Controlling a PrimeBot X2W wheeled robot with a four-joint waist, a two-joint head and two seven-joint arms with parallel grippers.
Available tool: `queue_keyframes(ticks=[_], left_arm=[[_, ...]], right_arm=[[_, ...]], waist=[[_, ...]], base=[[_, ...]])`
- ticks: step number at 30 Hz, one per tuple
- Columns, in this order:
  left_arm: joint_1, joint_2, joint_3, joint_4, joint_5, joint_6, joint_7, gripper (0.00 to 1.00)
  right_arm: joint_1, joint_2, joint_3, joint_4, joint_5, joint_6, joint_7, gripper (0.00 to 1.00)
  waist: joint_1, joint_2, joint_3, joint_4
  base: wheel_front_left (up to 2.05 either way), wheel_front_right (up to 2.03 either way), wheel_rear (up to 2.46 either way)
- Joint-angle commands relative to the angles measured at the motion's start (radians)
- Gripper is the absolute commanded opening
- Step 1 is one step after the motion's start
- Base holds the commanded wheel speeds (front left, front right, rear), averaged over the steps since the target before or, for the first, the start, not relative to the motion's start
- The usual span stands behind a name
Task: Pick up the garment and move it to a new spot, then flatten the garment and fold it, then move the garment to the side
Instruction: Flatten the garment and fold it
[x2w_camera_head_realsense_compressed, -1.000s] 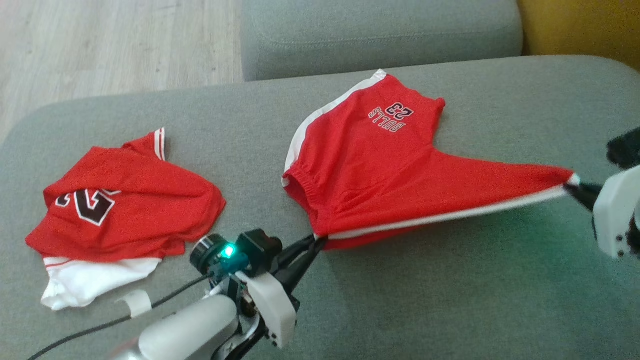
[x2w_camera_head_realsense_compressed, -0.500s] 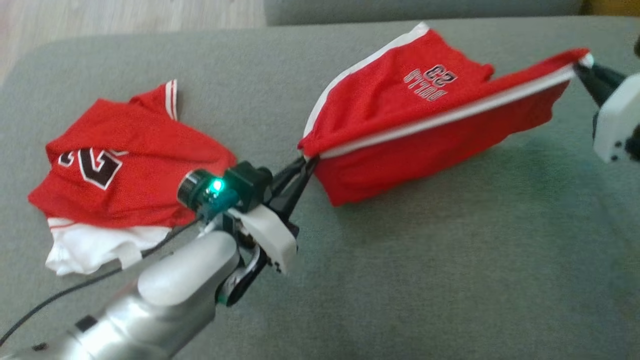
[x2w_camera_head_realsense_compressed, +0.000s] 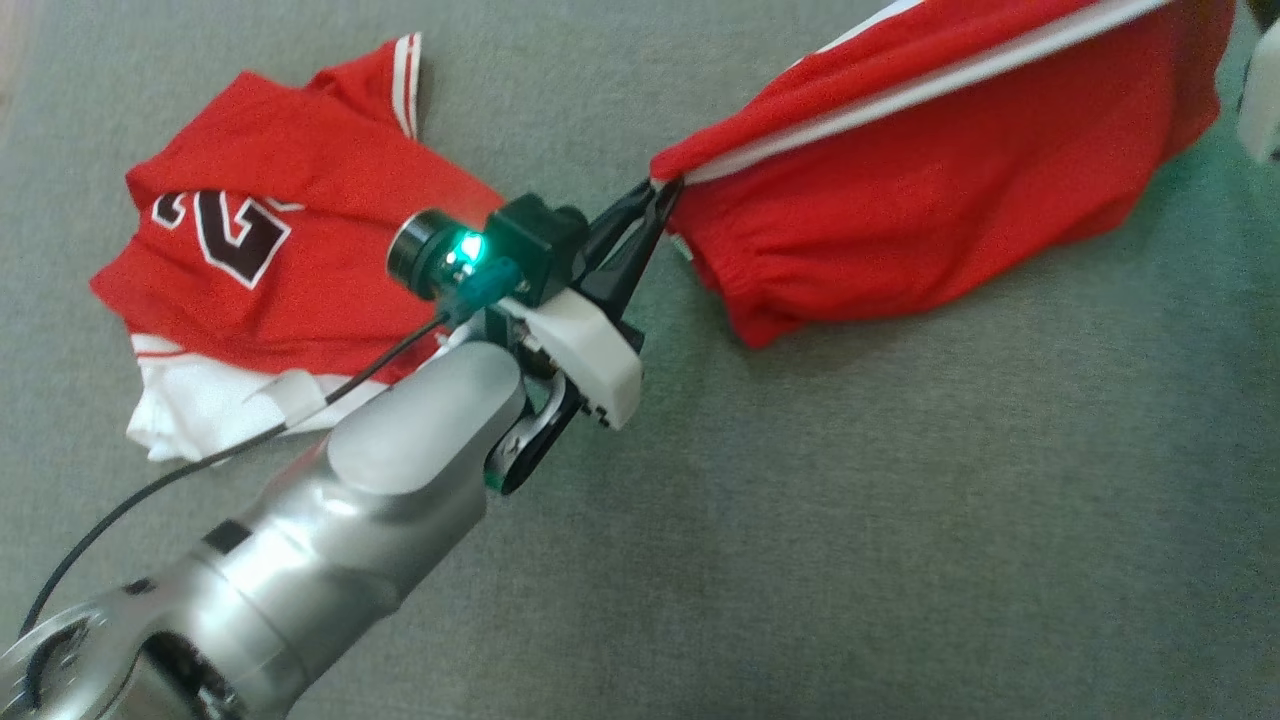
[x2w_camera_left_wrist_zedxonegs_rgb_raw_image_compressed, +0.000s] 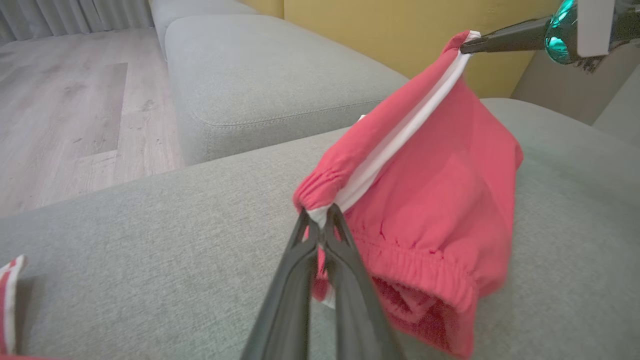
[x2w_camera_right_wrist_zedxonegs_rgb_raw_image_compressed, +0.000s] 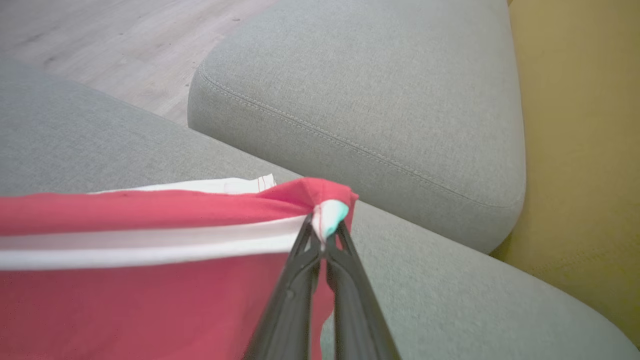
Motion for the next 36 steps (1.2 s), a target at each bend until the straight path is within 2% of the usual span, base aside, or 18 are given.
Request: queue_keyframes(ticks=[1,12,13,14,15,16,17,20,23,29,32,36], left_arm=[[-0.041,0.010,0.035,-0.001,0.011,-0.008,-0.014,0.00],[-0.090,-0.065,0.030,0.107,0.017,-0.048,-0.052,0.00],[-0.093,-0.070,0.030,0.116,0.017,-0.051,-0.055,0.00],[-0.096,-0.075,0.030,0.124,0.018,-0.053,-0.058,0.00],[-0.100,-0.079,0.029,0.134,0.021,-0.051,-0.062,0.09],[-0.103,-0.083,0.034,0.146,0.024,-0.039,-0.066,0.73],[-0.107,-0.086,0.041,0.158,0.027,-0.025,-0.072,1.00],[-0.110,-0.094,0.063,0.185,0.026,0.003,-0.085,1.00],[-0.109,-0.094,0.075,0.198,0.032,0.012,-0.094,1.00],[-0.080,-0.063,0.135,0.180,0.032,0.031,-0.104,1.00],[-0.052,-0.033,0.209,0.116,0.056,0.065,-0.105,1.00],[0.036,0.006,0.334,-0.005,0.108,0.106,-0.105,1.00]], right_arm=[[-0.027,-0.007,0.004,-0.006,-0.010,-0.001,-0.013,0.00],[-0.122,0.008,0.077,0.119,-0.014,-0.001,-0.054,0.00],[-0.130,0.007,0.082,0.133,-0.019,-0.001,-0.064,0.12],[-0.138,0.007,0.084,0.149,-0.023,-0.001,-0.074,1.00],[-0.146,0.010,0.082,0.168,-0.025,-0.001,-0.083,1.00],[-0.153,0.014,0.082,0.183,-0.027,-0.001,-0.096,1.00],[-0.159,0.020,0.076,0.195,-0.023,-0.001,-0.112,1.00],[-0.179,0.031,0.066,0.219,-0.022,-0.001,-0.193,1.00],[-0.198,0.031,0.072,0.253,-0.076,-0.001,-0.294,1.00],[-0.203,0.088,-0.015,0.350,-0.070,-0.001,-0.458,1.00],[-0.179,0.126,-0.058,0.357,-0.044,-0.001,-0.527,1.00],[-0.104,0.170,-0.106,0.308,-0.020,-0.001,-0.556,1.00]], waist=[[-0.0002,0.0000,0.039,0.034],[-0.0002,0.0000,0.099,0.080],[-0.0002,0.0000,0.101,0.083],[-0.0002,0.0000,0.103,0.085],[-0.0002,0.0000,0.105,0.087],[-0.0002,0.0000,0.106,0.089],[-0.0002,0.0000,0.106,0.090],[-0.0002,0.0000,0.100,0.087],[-0.0002,0.0000,0.082,0.079],[-0.0002,0.0000,0.011,0.045],[-0.0002,0.0000,-0.036,0.020],[-0.0002,0.0000,-0.100,-0.014]], base=[[0.00,0.00,0.00],[0.00,0.00,0.00],[0.00,0.00,0.00],[0.00,0.00,0.00],[0.00,0.00,0.00],[0.00,0.00,0.00],[0.00,0.00,0.00],[0.00,0.00,0.00],[0.00,0.00,0.00],[0.00,0.00,0.00],[0.00,0.00,0.00],[0.00,0.00,0.00]])
